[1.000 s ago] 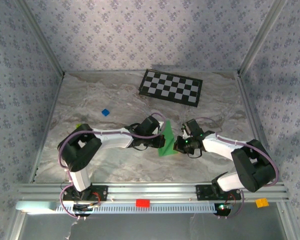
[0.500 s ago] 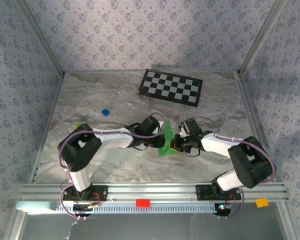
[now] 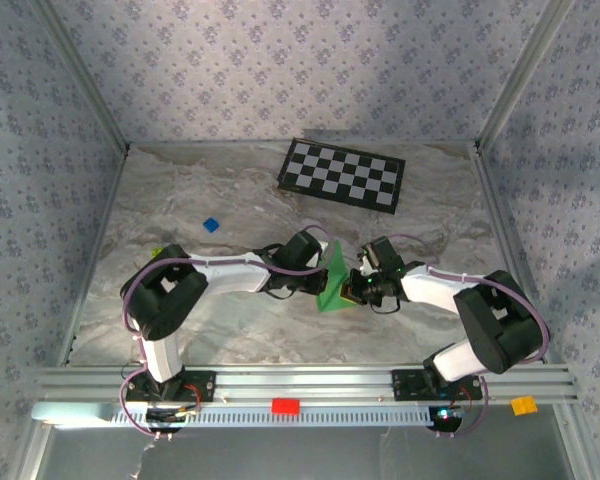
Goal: Fold a paper plane with a square sheet of paper (pick it up from the middle)
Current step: Fold the triangle a second time at the center of the table.
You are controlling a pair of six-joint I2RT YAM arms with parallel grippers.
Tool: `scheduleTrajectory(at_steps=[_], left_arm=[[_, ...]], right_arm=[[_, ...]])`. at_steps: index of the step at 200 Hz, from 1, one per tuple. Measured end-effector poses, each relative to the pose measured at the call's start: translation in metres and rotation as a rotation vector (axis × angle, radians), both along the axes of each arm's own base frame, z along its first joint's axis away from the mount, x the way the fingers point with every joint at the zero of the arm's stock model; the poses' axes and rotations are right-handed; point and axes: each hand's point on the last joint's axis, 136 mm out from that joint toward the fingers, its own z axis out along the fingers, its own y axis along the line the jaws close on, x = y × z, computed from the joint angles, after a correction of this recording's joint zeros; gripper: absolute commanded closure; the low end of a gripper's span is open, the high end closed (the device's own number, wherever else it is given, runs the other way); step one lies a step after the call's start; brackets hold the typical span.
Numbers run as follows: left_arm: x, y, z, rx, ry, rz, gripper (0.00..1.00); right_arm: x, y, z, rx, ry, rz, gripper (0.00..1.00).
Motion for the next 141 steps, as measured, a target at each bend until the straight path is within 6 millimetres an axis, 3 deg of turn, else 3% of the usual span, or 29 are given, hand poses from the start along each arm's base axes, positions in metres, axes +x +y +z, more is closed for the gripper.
scheduleTrajectory(at_steps=[141], left_arm=[[0.0049, 0.0042, -0.0062, 0.041, -0.020, 0.003, 0.96]], right_arm=[[0.0000, 0.0001, 0.0002, 0.001, 0.000, 0.000, 0.95]])
